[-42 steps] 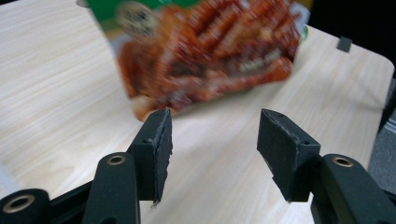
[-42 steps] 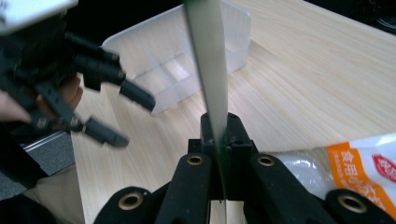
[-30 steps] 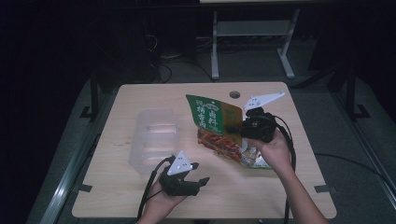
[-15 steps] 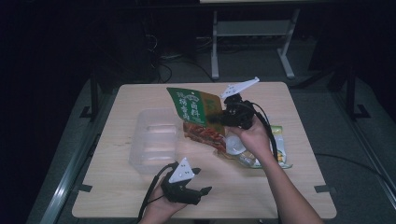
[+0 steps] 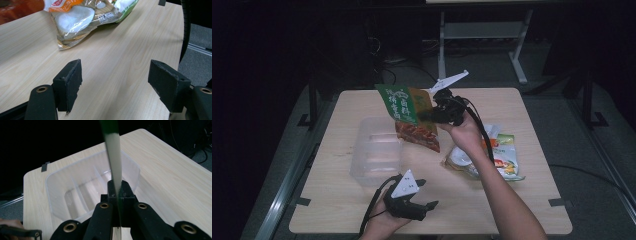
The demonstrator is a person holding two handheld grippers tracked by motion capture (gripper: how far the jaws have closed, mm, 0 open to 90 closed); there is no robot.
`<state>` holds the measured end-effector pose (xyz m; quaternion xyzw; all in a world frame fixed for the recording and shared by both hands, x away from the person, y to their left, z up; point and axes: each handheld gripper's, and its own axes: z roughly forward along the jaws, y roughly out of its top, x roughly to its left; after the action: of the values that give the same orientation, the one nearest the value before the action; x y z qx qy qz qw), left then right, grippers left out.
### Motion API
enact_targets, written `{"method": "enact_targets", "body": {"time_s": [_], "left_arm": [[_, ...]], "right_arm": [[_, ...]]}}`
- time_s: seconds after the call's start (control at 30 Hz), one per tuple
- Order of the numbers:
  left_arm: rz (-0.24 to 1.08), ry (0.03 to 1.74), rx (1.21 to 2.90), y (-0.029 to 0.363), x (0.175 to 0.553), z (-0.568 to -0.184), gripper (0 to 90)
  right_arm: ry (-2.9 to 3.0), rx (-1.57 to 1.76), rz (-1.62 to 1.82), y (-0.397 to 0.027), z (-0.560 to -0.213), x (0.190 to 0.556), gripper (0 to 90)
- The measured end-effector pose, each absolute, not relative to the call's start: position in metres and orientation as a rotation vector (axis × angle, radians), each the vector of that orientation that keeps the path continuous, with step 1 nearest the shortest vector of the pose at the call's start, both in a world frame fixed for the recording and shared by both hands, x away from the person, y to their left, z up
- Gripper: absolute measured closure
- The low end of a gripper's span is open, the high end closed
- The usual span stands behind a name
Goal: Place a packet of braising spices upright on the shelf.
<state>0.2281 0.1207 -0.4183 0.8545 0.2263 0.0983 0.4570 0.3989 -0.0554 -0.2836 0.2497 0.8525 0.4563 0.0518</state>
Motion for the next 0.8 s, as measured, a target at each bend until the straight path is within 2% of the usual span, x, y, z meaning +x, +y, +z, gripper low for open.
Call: {"method": "enact_targets", "body": {"time_s": [0.8], "left_arm": [[0.258,0.558,2.101,0.126,0.229,-0.418,25.5]], "right_arm": [[2.6,0.733,1.424,0.008,-0.285,0.437,89.4]]}}
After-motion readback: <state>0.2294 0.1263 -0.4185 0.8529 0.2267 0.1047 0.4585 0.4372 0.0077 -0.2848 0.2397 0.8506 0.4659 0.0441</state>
